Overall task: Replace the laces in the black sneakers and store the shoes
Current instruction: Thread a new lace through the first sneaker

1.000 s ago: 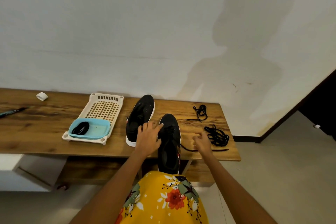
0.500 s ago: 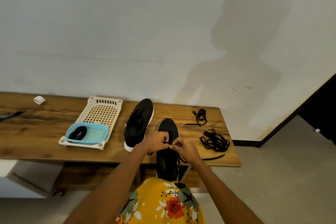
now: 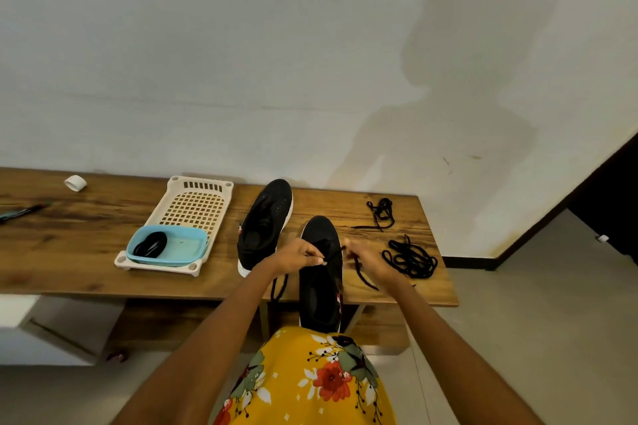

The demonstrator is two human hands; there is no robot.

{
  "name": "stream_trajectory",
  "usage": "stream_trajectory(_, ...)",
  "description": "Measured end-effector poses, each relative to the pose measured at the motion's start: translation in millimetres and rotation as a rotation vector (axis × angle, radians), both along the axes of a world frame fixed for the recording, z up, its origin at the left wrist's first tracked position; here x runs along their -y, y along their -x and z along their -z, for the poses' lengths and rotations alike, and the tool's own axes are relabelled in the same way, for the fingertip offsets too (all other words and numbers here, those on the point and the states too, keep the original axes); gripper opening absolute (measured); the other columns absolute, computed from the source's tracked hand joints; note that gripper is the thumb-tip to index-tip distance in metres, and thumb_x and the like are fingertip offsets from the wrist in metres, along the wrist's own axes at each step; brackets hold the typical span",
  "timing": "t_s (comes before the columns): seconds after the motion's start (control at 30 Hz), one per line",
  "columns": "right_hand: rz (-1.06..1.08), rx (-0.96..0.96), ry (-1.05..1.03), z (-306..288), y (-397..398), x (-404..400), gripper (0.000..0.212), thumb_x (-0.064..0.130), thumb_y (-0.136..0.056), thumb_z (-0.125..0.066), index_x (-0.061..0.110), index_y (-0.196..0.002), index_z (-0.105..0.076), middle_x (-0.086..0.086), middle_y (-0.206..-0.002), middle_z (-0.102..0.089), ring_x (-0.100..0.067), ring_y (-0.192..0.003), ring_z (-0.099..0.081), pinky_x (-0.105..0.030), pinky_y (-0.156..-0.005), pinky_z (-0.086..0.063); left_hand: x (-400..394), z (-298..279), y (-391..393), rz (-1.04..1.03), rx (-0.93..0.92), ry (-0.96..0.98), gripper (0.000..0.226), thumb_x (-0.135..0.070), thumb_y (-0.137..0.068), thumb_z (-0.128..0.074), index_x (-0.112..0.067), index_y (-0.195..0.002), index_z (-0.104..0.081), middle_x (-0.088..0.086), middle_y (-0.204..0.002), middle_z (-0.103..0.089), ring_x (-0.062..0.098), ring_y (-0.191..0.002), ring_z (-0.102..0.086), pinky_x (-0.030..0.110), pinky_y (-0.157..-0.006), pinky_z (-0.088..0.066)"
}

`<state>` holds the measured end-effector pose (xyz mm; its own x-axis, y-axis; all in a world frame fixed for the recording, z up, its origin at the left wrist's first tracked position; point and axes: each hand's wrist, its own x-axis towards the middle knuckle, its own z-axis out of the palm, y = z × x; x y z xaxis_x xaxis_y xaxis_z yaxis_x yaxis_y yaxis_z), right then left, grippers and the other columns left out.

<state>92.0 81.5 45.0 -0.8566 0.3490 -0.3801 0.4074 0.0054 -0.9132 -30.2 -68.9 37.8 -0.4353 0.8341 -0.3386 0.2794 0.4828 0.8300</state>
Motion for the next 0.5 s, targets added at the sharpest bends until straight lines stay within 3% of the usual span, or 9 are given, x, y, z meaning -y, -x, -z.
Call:
stream_trajectory(0.1,0.308,-0.233,0.311,-14.4,1.0,-14.2,0.034,0.03,-0.102,-0.036,0.012,-0.077,-0.05,-0.003,-0.078,-0.059,-0.018,-0.079,-0.059,-0.034,-0.081,-0.048,-1.4,-0.1,-2.4,0.005,-0.022,0.006,0.023,-0.015,-0.09,-0.061,-0.005,-0.11,-0.066,0.008,-0.112,-0.064,0.013,-0.104,-0.056,0.023,-0.089,-0.043)
stream_trajectory(0.17,0.477,-0.43,0.539,-23.0,2.4,-24.2,0.029,0.031,-0.102,-0.034,0.011,-0.087,-0.049,-0.004,-0.077,-0.064,-0.017,-0.078,-0.063,-0.034,-0.08,-0.049,-3.5,-1.2,-5.6,-0.002,-0.077,-0.005,0.024,-0.017,-0.088,-0.064,-0.006,-0.108,-0.066,0.0,-0.106,-0.06,0.007,-0.1,-0.051,0.017,-0.08,-0.04)
stream_trajectory(0.27,0.565,-0.506,0.575,-30.9,4.6,-29.8,0.031,0.033,-0.103,-0.031,0.015,-0.081,-0.042,0.0,-0.06,-0.049,-0.015,-0.057,-0.052,-0.033,-0.07,-0.049,-8.3,0.1,-8.7,-0.066,-0.144,-0.03,0.022,-0.017,-0.087,-0.065,-0.004,-0.104,-0.068,0.006,-0.102,-0.064,0.014,-0.09,-0.057,0.018,-0.07,-0.045)
stream_trajectory(0.33,0.43,-0.394,0.387,-33.2,3.8,-25.2,0.033,0.033,-0.103,-0.031,0.014,-0.078,-0.042,0.002,-0.058,-0.038,-0.011,-0.048,-0.037,-0.027,-0.055,-0.042,-10.6,1.0,-8.8,-0.098,-0.134,-0.025,0.02,-0.017,-0.089,-0.062,-0.004,-0.103,-0.068,0.012,-0.092,-0.067,0.021,-0.076,-0.06,0.027,-0.068,-0.052)
stream_trajectory(0.4,0.126,-0.23,0.004,-31.6,3.4,-16.8,0.03,0.03,-0.103,-0.033,0.014,-0.082,-0.047,0.003,-0.061,-0.041,-0.009,-0.049,-0.035,-0.02,-0.047,-0.035,-11.6,0.2,-6.7,-0.118,-0.119,0.0,0.021,-0.017,-0.091,-0.059,-0.001,-0.103,-0.067,0.008,-0.071,-0.062,0.015,-0.056,-0.054,0.016,-0.052,-0.048)
stream_trajectory(0.5,-0.361,-0.077,-0.464,-17.2,6.6,-8.0,0.021,0.02,-0.1,-0.043,0.013,-0.09,-0.06,0.002,-0.071,-0.058,-0.003,-0.059,-0.051,-0.016,-0.057,-0.039,-13.8,-2.0,-5.1,-0.119,-0.09,0.03,0.022,-0.014,-0.093,-0.056,0.003,-0.103,-0.066,-0.001,-0.059,-0.05,0.007,-0.046,-0.042,0.009,-0.039,-0.033)
